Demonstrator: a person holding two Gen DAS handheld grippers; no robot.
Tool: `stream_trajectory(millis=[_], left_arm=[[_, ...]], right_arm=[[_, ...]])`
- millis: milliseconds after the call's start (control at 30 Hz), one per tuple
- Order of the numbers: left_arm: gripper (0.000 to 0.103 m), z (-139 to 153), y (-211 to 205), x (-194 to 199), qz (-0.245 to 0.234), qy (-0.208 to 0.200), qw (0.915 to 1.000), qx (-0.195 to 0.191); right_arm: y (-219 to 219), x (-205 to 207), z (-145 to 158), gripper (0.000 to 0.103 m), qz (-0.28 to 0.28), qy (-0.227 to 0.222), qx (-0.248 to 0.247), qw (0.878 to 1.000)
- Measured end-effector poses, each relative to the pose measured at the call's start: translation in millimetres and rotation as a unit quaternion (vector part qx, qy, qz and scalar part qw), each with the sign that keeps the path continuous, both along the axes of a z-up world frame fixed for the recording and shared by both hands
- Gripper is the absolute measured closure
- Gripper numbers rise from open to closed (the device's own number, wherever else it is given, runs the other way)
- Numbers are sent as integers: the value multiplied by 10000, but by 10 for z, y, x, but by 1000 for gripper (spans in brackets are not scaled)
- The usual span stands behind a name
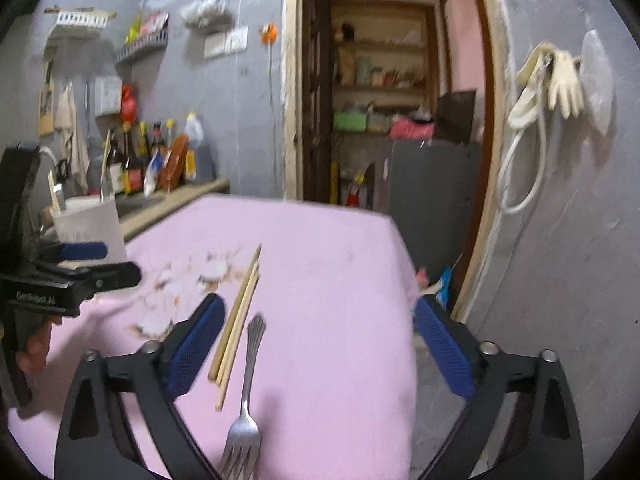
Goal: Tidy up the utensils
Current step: 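Grasp a steel fork with the right tool while the left tool grasps a wooden chopstick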
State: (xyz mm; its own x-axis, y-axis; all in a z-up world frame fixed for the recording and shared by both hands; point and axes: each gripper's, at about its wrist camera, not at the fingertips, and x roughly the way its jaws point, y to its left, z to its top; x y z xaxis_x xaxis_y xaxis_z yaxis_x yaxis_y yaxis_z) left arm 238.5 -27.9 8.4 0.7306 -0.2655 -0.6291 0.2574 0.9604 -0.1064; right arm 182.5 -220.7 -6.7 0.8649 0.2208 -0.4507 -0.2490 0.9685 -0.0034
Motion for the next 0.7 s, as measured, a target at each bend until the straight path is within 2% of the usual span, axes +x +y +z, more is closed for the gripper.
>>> stream_trajectory(millis=[100,300,367,500,567,700], left_arm=[[7,-60,-22,104,-132,315,9994,-109],[32,-172,-109,278,-440,855,9952,-173],[41,-218,-152,328,-545,1005,9933,-151],[55,-340,-247,463,-735,1359,9878,-183],[66,-403,-268,539,-795,1573,9840,-243],[73,-514,-280,682,-919,1943,9755,-471]], right_arm=[[28,72,-117,24,202,422,-65,9989],[131,176,-356,44,543,1180,-200,9913],[173,168,-404,50,644,1290,-281,9892],[259,165,-461,56,791,1431,-456,9855],[290,165,-489,61,808,1496,-577,9837],[346,209,-536,63,881,1651,-742,9795]])
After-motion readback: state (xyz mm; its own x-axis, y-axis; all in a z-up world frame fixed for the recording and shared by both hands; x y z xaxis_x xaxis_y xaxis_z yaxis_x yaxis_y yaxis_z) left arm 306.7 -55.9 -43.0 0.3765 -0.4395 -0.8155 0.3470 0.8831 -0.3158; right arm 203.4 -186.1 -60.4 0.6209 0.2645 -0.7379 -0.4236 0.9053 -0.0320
